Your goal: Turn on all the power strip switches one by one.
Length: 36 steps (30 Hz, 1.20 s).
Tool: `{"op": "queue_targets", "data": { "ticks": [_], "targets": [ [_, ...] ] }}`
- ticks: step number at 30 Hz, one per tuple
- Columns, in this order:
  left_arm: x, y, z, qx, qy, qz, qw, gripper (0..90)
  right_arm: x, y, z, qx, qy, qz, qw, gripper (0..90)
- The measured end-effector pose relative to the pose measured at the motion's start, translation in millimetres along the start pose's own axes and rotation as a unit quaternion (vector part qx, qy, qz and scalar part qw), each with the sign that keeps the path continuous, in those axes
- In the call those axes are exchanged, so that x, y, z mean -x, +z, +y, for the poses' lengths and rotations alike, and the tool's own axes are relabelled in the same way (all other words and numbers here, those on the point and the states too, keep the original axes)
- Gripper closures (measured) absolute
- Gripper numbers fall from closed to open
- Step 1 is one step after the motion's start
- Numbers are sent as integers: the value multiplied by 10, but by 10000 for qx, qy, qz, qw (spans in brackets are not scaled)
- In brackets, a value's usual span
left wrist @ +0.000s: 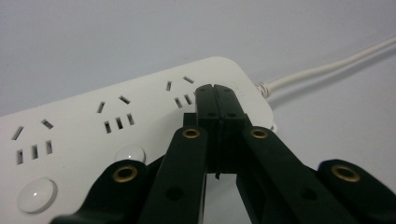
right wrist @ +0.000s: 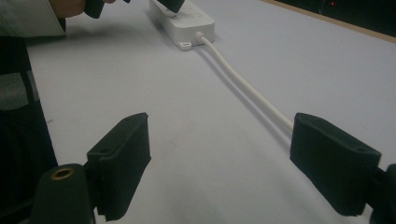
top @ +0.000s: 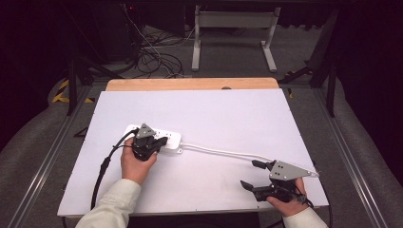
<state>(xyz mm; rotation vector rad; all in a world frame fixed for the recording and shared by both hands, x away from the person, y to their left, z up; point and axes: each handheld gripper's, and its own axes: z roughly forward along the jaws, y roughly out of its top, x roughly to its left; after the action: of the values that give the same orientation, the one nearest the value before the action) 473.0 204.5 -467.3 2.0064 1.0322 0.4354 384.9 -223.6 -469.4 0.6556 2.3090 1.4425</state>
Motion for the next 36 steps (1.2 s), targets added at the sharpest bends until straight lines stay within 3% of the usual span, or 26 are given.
{"op": "queue_targets", "data": {
  "ticks": [10, 16, 22, 36],
  "targets": [
    [-1, 36, -10, -45, -48, 52, 10000, 900, 3, -4, 0, -5, -10, -8, 10000, 204],
    [7, 37, -9, -56, -2, 97, 9999, 900, 0, -1, 0, 4, -15, 5, 10000, 204],
    [45, 47, -5, -67, 186, 205, 9996, 900, -1, -3, 0, 8, -24, 3, 10000, 204],
    [62, 60, -37, -42, 200, 237, 9995, 900, -7, -2, 1, 4, -35, 12, 10000, 201]
  ]
}}
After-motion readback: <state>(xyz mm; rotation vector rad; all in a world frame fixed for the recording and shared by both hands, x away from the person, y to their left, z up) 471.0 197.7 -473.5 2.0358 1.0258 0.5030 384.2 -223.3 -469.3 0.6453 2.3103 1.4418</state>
